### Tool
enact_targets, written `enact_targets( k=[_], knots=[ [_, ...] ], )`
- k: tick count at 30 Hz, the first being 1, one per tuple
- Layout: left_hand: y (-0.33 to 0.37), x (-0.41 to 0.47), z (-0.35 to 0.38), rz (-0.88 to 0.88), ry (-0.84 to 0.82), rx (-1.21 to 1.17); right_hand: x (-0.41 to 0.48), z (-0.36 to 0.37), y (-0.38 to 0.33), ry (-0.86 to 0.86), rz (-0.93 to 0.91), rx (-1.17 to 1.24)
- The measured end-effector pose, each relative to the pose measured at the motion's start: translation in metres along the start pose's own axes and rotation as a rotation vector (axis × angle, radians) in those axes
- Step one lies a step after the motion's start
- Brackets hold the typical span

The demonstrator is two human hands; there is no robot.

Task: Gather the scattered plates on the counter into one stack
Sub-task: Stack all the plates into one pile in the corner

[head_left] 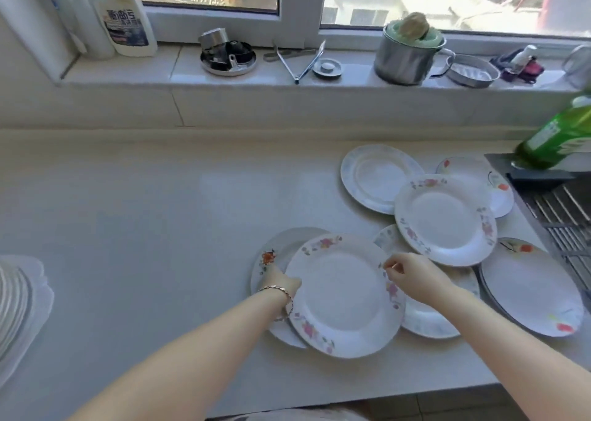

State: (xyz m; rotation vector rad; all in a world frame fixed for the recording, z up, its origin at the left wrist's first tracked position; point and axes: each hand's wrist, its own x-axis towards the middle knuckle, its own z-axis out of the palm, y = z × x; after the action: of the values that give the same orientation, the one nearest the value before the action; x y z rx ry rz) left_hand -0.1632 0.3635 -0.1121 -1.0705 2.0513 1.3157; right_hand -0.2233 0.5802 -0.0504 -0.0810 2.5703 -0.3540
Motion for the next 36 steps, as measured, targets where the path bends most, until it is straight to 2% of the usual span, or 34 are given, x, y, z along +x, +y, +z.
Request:
enact_targets(
  k=[3,12,18,25,36],
  knots=[
    [0.002,0.002,0.007,-0.054,0.012,-0.082,0.008,-0.004,0.018,-0.016,-0.005,-0.001],
    [-0.005,-0.001,0.005,0.039,0.031,-0.303,0.025,-0.02,0.034,-0.017,-0.029,0.038],
    [-0.005,-0.031,-0.051,0.162,0.087,-0.524,0.03,-0.022,0.028,-0.046,-0.045,0.032],
    [-0.031,-0.066,-0.156,0.297,0.365,-0.744,0.031,-0.001,-0.037,-0.129,-0.168,-0.073],
    [-0.157,-0.088,-0.308,0.158,0.827,-0.937,0.015,0.069,-0.204,-0.176,-0.408,-0.156]
  ],
)
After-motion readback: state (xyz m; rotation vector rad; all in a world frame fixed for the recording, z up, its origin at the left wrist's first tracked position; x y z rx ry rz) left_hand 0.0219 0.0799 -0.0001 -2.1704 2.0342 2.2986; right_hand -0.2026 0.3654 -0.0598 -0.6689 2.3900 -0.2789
